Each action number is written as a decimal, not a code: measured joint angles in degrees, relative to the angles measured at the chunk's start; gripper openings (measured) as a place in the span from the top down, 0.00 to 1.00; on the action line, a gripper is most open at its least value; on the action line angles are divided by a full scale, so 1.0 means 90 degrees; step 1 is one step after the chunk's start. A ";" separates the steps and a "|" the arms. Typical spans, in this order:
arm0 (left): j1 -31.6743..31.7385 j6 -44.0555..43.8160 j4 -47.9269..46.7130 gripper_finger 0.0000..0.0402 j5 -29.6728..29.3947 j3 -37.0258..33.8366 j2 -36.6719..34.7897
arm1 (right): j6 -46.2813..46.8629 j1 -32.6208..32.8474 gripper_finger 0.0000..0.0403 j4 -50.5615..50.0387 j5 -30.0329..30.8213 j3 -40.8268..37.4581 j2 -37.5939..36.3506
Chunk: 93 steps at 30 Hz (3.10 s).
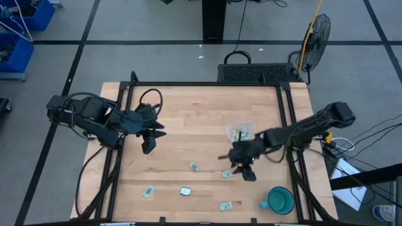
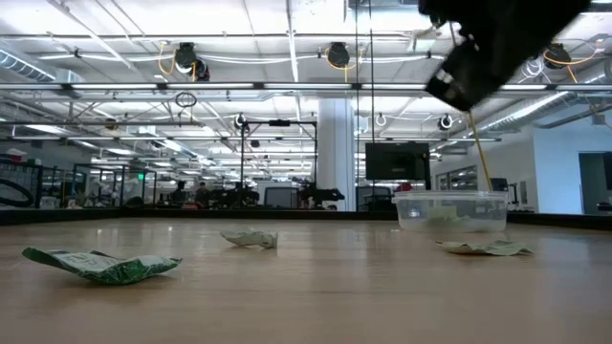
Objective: Pick and place Stevia / Truvia into bins
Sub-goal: Put the green stevia packet into the transparent bin
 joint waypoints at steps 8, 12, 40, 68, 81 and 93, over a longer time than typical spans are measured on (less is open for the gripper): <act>0.0000 0.0259 0.0002 0.65 -0.0164 -0.0002 0.0000 | 0.0346 0.0517 0.68 -0.0331 0.1200 -0.0010 0.1056; 0.0000 0.0283 0.0002 0.65 -0.0164 -0.0002 0.0000 | 0.0198 0.0537 0.68 -0.0110 0.1596 -0.0010 0.1340; 0.0000 0.0516 0.0000 0.65 -0.0110 -0.0002 0.0000 | 0.0754 0.0622 0.98 0.0119 0.1801 -0.0199 0.1970; 0.0000 0.0421 0.0005 0.65 -0.0164 -0.0002 0.0000 | 0.0120 -0.2376 1.00 -0.3052 0.2769 -0.0124 -0.0845; 0.0000 0.0283 0.0007 0.65 -0.0167 -0.0002 0.0000 | -0.0274 -0.2796 1.00 -0.2630 0.2238 -0.0298 -0.0327; 0.0000 0.0283 0.0007 0.65 -0.0169 -0.0002 0.0001 | 0.0091 -0.2756 1.00 -0.2500 0.1881 -0.0888 -0.0296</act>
